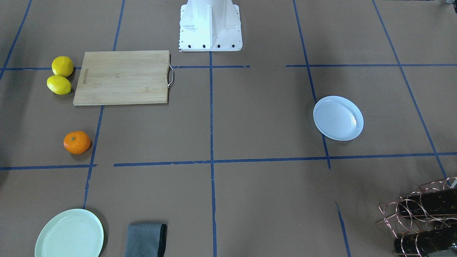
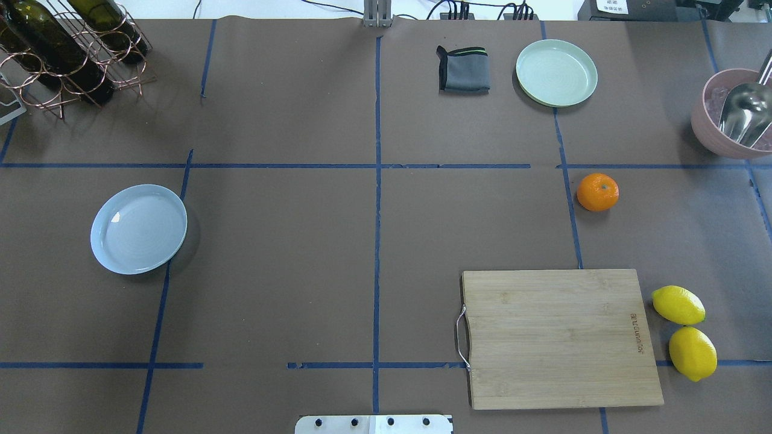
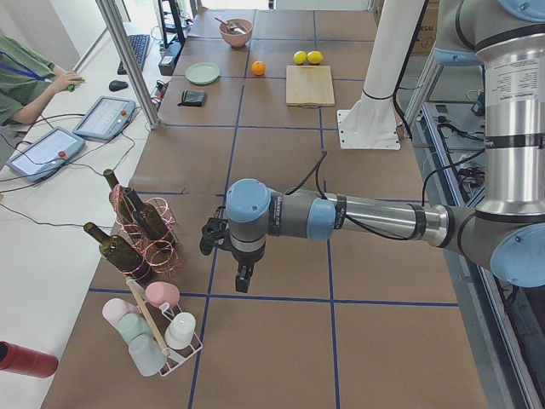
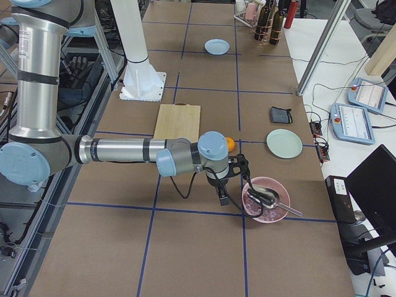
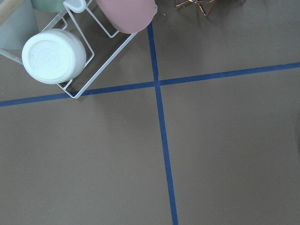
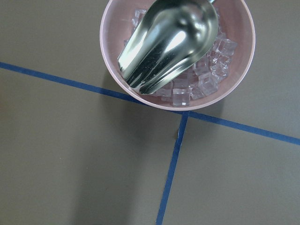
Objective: Pick orange to plate
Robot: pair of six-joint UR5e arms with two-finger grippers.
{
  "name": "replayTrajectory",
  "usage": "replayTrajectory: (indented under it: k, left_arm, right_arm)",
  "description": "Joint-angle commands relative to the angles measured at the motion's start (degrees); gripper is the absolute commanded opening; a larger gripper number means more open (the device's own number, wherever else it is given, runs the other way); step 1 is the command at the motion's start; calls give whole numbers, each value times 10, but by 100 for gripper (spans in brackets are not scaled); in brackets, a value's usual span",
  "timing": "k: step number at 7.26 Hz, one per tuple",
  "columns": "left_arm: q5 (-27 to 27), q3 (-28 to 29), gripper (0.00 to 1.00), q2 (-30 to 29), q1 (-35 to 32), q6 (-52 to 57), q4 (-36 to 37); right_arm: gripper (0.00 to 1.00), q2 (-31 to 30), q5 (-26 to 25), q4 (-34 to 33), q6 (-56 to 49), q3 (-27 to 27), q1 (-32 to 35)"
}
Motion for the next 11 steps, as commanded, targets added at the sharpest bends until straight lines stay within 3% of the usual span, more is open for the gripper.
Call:
replayTrajectory:
  k: [1, 5, 6, 9, 10, 11]
  left_arm:
    - [0, 0, 100, 0, 0, 0, 2]
    - [4, -8, 100, -2, 3, 0, -17]
    - [4, -5, 100, -9, 3, 1, -80]
    - [0, 61, 100, -13, 3, -36, -398]
    - [0, 64, 100, -13, 4, -106, -429]
    - [3, 74, 100, -6, 37, -112, -510]
  right_arm:
    - [100, -11, 5, 27, 5, 0, 0]
    - [100, -11, 16, 28, 6, 0, 0]
    - [100, -11, 23, 28, 6, 0, 0]
    - [100, -9, 23, 28, 6, 1, 0]
    - [100, -11, 23, 28, 6, 3, 0]
    - [100, -10, 22, 29, 3, 3, 0]
